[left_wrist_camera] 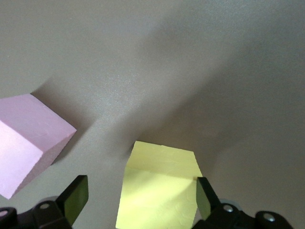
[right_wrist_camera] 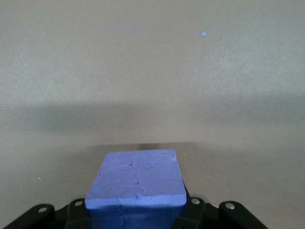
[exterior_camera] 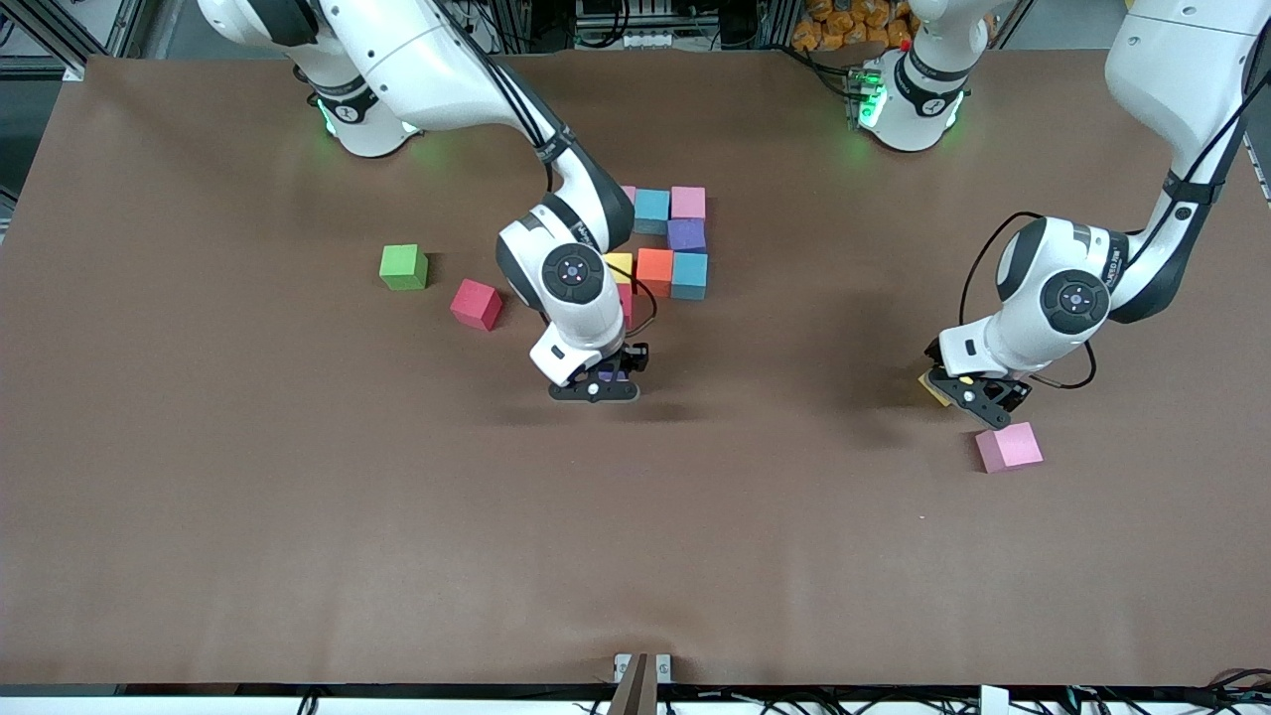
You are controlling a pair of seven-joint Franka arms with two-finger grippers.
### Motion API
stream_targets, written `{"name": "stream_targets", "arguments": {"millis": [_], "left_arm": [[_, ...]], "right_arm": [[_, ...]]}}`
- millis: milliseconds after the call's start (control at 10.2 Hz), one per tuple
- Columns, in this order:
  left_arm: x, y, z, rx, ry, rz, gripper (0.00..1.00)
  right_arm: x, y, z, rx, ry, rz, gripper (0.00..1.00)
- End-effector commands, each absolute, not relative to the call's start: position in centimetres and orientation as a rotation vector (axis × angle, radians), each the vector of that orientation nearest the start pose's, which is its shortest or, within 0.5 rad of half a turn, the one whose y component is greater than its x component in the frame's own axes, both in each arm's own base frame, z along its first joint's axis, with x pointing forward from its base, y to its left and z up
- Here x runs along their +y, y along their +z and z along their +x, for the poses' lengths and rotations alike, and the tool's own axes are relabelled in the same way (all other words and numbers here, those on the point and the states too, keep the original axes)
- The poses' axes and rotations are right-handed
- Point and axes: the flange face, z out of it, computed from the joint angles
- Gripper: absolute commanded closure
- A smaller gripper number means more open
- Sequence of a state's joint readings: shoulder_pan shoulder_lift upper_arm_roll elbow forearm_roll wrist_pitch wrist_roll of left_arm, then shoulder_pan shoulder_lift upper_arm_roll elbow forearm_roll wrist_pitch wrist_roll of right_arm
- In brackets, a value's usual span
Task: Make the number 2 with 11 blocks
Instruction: 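Lower purple with the right gripper while the left gripper grasps yellow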
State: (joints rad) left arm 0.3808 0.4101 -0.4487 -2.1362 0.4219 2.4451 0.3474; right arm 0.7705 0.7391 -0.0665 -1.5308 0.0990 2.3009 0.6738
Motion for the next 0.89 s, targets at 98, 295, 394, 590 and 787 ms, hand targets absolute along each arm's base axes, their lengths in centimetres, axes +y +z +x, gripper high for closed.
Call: {"name": "stream_targets", "arguments": {"millis": [98,295,394,590,787], "left_arm": [[-3.4,24.1,56.7,1.121,0.036,-2.815,0.00],[-2.9,24.6,56.8,1.138,0.031,-2.808,0.00],[-2.8,24.4,56.7,1.137,0.038,-2.813,0.00],[-2.7,23.8,56.2,1.140,0.059,-2.819,0.00],[-3.4,23.4,55.7,1.163,0.072,-2.818,0.00]], "right_arm": [[47.5,21.3,51.8,0.026,0.005,-3.104,0.45],[48.3,21.0,50.7,0.007,0.018,-3.110,0.45],[48.2,20.7,50.3,0.002,0.027,-3.117,0.45],[47.9,20.3,49.9,0.004,0.045,-3.127,0.45],[48.0,20.2,49.3,-0.007,0.061,-3.134,0.45]]}}
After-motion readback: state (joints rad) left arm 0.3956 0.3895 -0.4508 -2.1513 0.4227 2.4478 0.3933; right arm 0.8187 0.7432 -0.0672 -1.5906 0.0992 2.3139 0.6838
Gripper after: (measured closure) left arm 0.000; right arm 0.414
